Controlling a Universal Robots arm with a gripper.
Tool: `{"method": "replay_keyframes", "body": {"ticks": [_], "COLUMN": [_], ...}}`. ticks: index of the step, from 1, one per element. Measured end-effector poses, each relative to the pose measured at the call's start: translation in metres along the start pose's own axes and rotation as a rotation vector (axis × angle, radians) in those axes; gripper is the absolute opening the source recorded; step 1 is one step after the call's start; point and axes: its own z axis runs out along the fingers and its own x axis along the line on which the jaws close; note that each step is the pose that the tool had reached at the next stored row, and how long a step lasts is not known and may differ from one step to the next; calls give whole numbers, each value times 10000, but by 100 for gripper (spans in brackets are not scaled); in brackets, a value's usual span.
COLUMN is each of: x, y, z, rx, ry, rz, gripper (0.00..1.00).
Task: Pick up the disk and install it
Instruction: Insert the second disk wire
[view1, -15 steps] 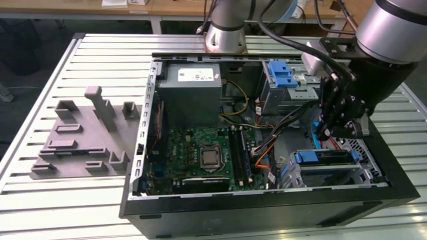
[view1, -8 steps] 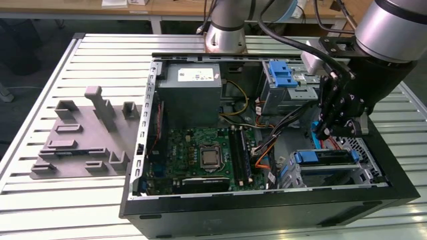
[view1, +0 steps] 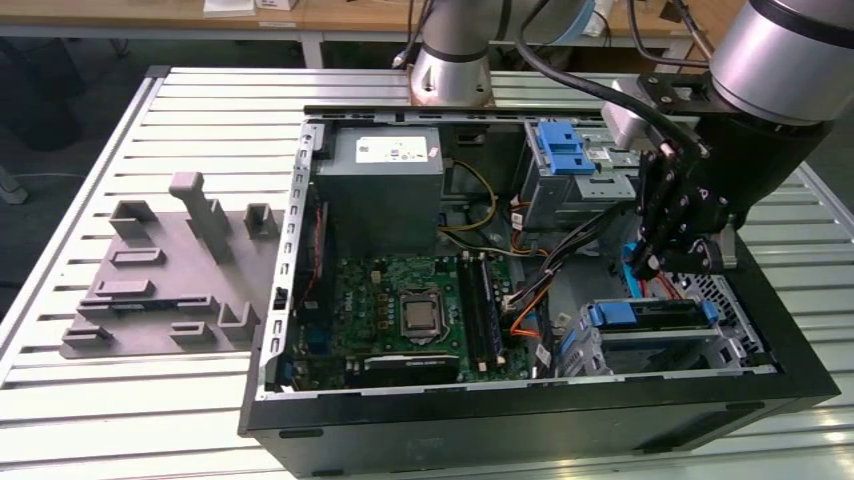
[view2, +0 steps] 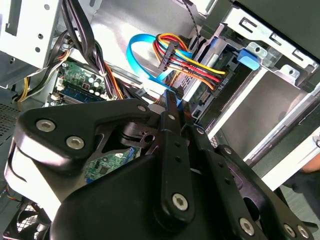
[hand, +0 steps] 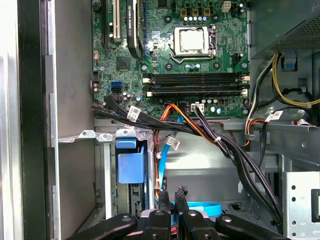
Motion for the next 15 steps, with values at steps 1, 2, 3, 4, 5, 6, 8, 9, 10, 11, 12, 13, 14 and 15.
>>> {"method": "replay_keyframes", "body": {"ticks": [1, 2, 3, 4, 5, 6, 8, 9, 10, 11, 12, 13, 14, 15], "x": [-1, -1, -2, -38, -38, -39, -40, -42, -43, -59, -76, -77, -77, -78], "y": [0, 0, 0, 2, 2, 2, 2, 2, 2, 3, 4, 4, 4, 4], "z": [0, 0, 0, -1, 0, -1, -1, -1, 0, -1, -1, -1, -1, -1], "rx": [0, 0, 0, 0, 0, 0, 0, 0, 0, 0, 0, 0, 0, 0], "ry": [0, 0, -1, 0, 0, 0, 0, 0, 0, 0, 0, 0, 0, 0], "rz": [0, 0, 0, 0, 0, 0, 0, 0, 0, 0, 0, 0, 0, 0], "gripper": [16, 16, 16, 16, 16, 16, 16, 16, 16, 16, 16, 16, 16, 16]}}
